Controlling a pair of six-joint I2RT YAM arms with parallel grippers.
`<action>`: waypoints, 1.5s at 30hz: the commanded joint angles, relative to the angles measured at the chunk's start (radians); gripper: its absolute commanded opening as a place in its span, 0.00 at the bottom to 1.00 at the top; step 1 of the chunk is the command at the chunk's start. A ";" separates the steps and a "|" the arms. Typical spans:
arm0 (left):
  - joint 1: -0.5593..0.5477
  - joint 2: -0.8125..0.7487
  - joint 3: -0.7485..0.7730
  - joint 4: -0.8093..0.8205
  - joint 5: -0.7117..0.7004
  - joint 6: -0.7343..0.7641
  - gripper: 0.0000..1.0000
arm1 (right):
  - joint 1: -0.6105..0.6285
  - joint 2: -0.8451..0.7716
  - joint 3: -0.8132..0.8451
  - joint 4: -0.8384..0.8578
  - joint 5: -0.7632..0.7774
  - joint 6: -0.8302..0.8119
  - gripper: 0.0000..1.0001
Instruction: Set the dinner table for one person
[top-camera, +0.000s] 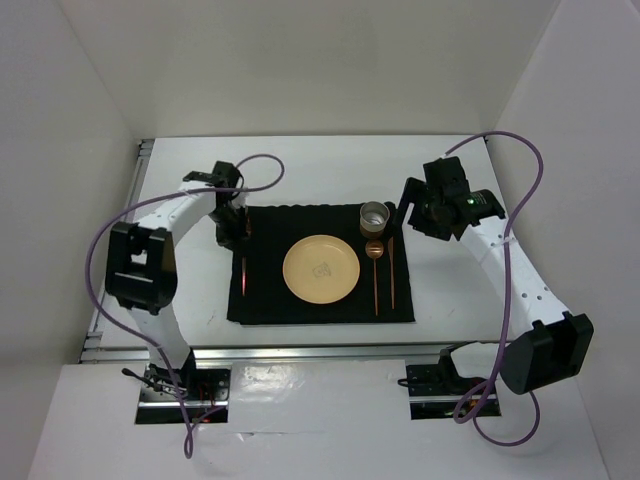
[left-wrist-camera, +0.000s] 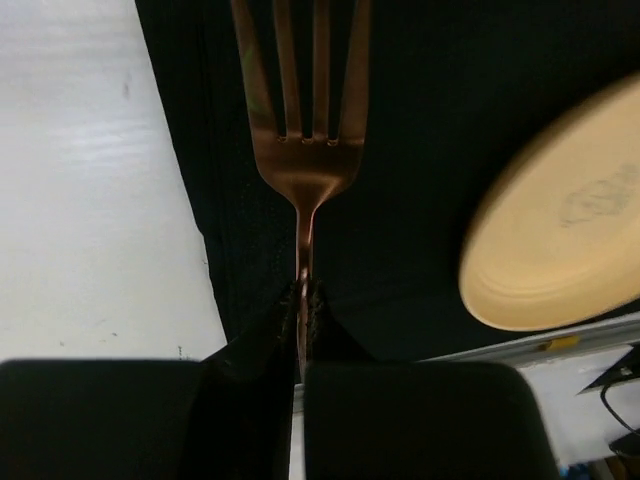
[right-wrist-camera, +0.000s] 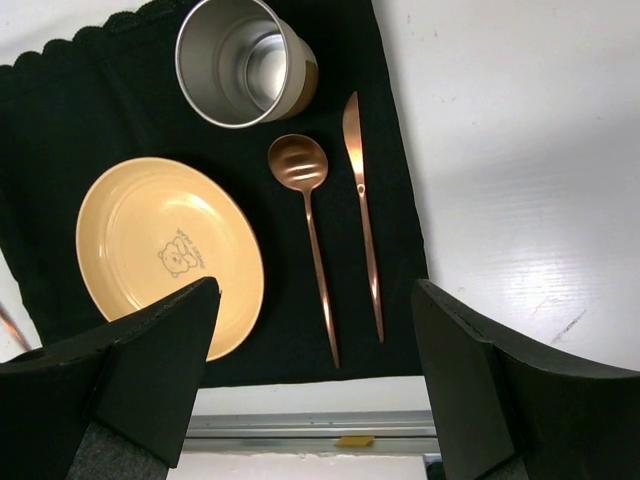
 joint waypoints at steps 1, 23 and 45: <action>-0.029 0.075 -0.010 -0.060 -0.020 -0.105 0.00 | 0.004 -0.025 0.054 0.015 0.000 0.021 0.85; -0.166 0.287 0.109 -0.058 -0.052 -0.144 0.00 | 0.004 -0.056 0.006 -0.024 0.037 0.049 0.85; -0.110 0.170 0.103 -0.044 0.001 -0.075 0.45 | 0.004 -0.056 0.038 -0.056 0.046 0.049 1.00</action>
